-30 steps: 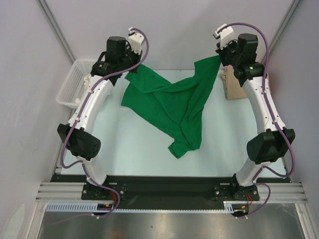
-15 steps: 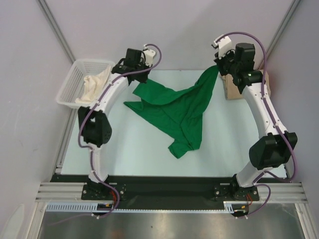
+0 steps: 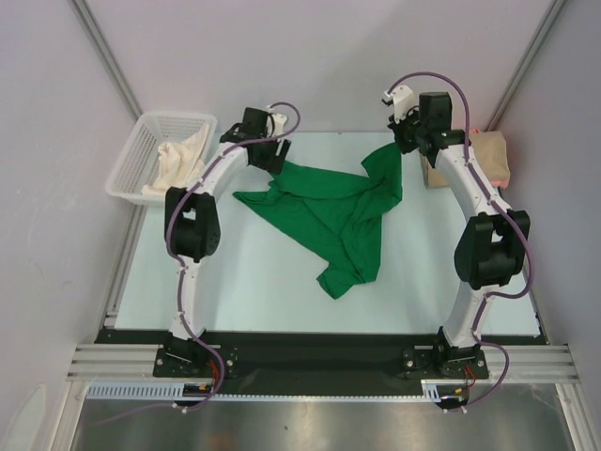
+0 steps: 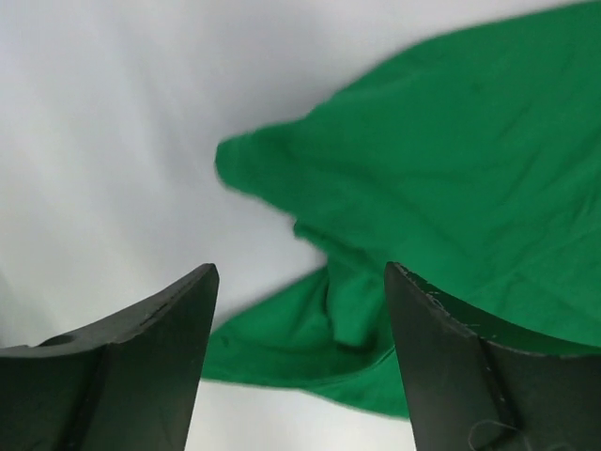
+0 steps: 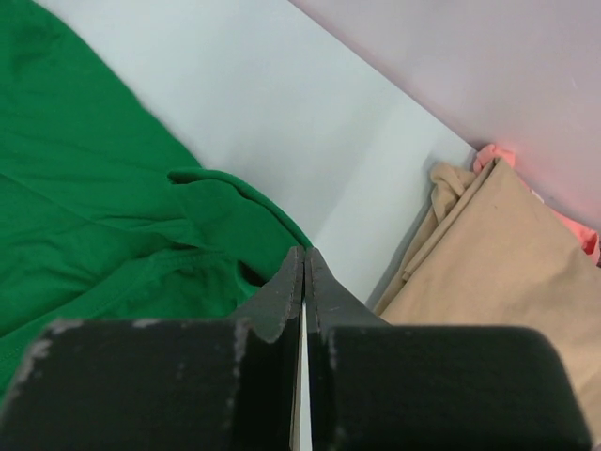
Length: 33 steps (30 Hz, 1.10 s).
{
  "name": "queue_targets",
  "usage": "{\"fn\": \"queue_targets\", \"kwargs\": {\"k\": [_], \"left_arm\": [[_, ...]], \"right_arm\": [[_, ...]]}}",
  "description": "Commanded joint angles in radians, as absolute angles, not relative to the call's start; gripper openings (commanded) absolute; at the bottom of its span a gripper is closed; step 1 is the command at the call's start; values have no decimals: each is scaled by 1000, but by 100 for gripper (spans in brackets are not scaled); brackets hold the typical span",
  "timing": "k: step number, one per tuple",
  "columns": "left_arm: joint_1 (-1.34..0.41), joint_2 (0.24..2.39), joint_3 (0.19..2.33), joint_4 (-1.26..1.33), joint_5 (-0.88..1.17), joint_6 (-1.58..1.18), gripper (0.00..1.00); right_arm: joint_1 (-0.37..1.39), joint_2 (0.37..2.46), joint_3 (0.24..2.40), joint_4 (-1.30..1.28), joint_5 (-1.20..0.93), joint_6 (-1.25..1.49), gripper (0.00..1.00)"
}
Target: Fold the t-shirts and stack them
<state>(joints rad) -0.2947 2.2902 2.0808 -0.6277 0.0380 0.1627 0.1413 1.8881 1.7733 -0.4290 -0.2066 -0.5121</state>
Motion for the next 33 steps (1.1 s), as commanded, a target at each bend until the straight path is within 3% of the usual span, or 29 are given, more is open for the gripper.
{"fn": "queue_targets", "kwargs": {"k": [1, 3, 7, 15, 33], "left_arm": [[-212, 2194, 2019, -672, 171, 72, 76], [-183, 2197, 2008, -681, 213, 46, 65], [-149, 2195, 1950, -663, 354, 6, 57], [-147, 2295, 1985, -609, 558, -71, 53], [-147, 2445, 2125, -588, 522, -74, 51]], "right_arm": [[164, 1845, 1818, -391, -209, -511, 0], [173, 1847, 1816, -399, -201, -526, 0], [196, 1847, 1822, -416, -192, -538, 0], [236, 1852, 1810, -425, -149, -571, 0], [275, 1845, 1773, -420, -92, -627, 0]]}}
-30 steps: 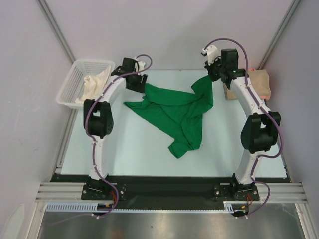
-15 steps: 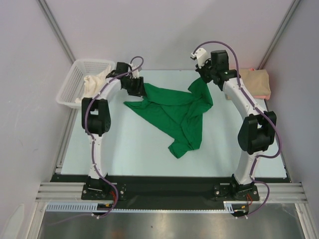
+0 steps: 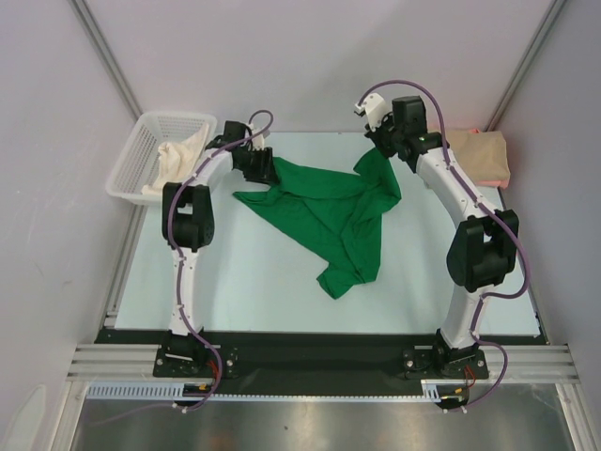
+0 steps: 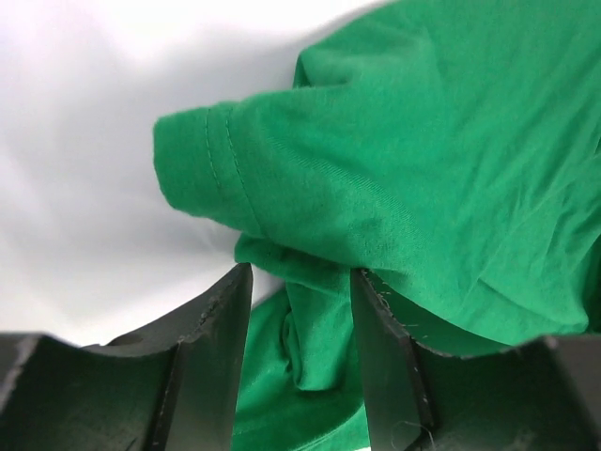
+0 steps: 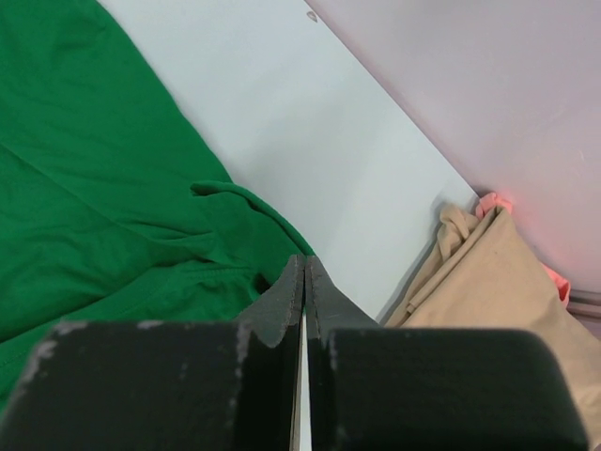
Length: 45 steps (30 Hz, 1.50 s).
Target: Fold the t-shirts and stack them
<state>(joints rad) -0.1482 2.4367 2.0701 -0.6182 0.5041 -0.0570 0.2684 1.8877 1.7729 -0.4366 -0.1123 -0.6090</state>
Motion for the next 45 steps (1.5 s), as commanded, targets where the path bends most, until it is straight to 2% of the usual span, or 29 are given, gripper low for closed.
{"fn": "queue_targets", "kwargs": {"k": [1, 23, 27, 35, 36, 37, 42, 44, 45], "left_arm": [[-147, 2448, 2126, -584, 520, -75, 51], [-137, 2464, 2118, -614, 472, -38, 49], [-138, 2464, 2118, -615, 474, -37, 43], [-141, 2479, 2132, -637, 465, -38, 39], [-141, 2477, 2132, -637, 465, -38, 32], [-143, 2476, 2129, -637, 466, -38, 30], [-141, 2468, 2120, -627, 440, -46, 24], [-143, 2468, 2128, -624, 427, -51, 24], [-143, 2467, 2132, -624, 393, -52, 34]], "right_arm": [[275, 1847, 1772, -420, -89, -627, 0], [278, 1917, 1825, -416, -107, -609, 0], [279, 1914, 1818, -419, -107, -607, 0], [275, 1913, 1813, -417, -112, -603, 0], [275, 1908, 1810, -417, -113, -603, 0], [273, 1907, 1807, -411, -115, -600, 0], [275, 1901, 1779, -403, -115, -597, 0], [275, 1896, 1775, -402, -120, -595, 0], [275, 1896, 1773, -402, -123, -595, 0]]}}
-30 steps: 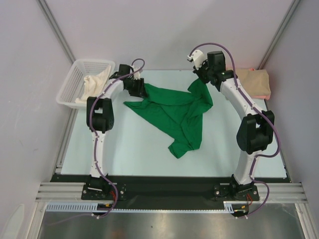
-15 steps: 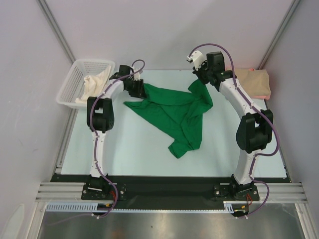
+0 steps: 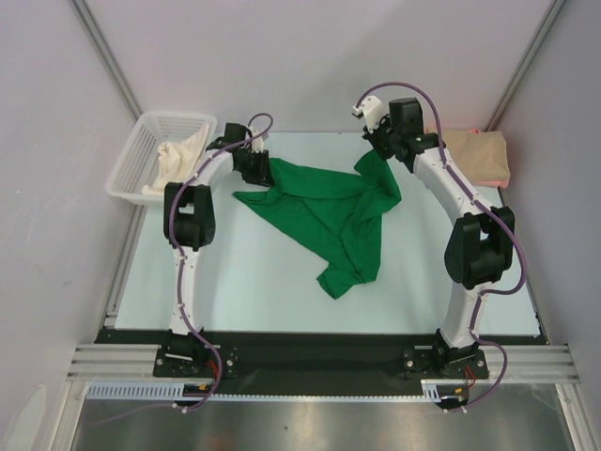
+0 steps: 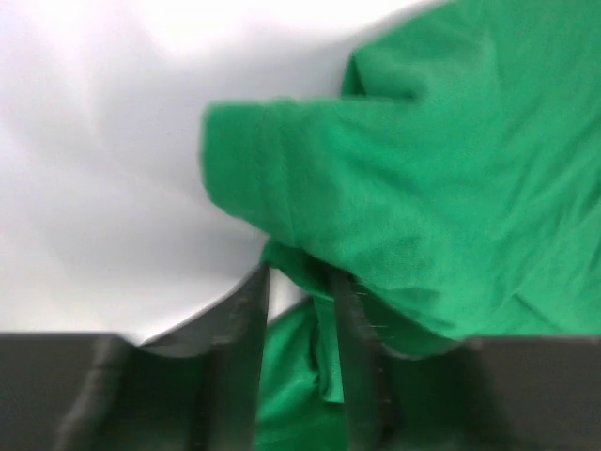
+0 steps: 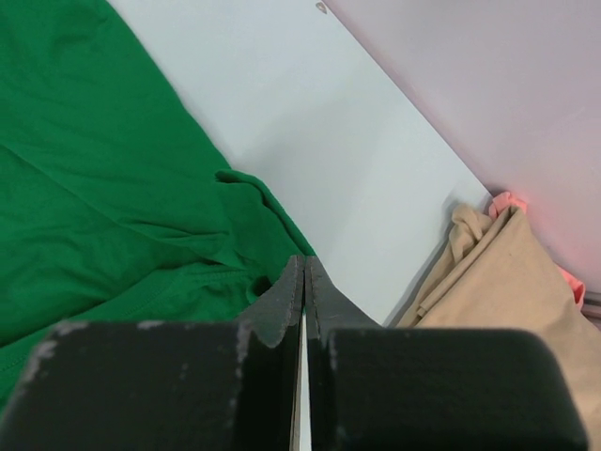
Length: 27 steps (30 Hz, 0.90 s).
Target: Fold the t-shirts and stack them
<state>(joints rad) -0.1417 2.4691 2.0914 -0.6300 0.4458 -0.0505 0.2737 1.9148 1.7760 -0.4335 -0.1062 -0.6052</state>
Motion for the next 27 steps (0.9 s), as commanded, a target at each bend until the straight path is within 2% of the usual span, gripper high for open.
{"fn": "queue_targets", "kwargs": {"k": [1, 5, 12, 17, 27], "left_arm": [[-146, 2467, 2144, -624, 364, -61, 41], [-150, 2471, 2160, -626, 351, -57, 43], [-160, 2470, 2161, -629, 351, -38, 33], [-170, 2470, 2163, -638, 351, -25, 33], [-178, 2456, 2126, -643, 347, -17, 24]], "right_arm": [[275, 1894, 1775, -403, -124, -594, 0], [273, 1901, 1776, -397, -135, -588, 0], [272, 1898, 1776, -399, -141, -578, 0], [267, 1884, 1766, -397, -146, -574, 0], [262, 1835, 1709, -390, -153, -566, 0]]}}
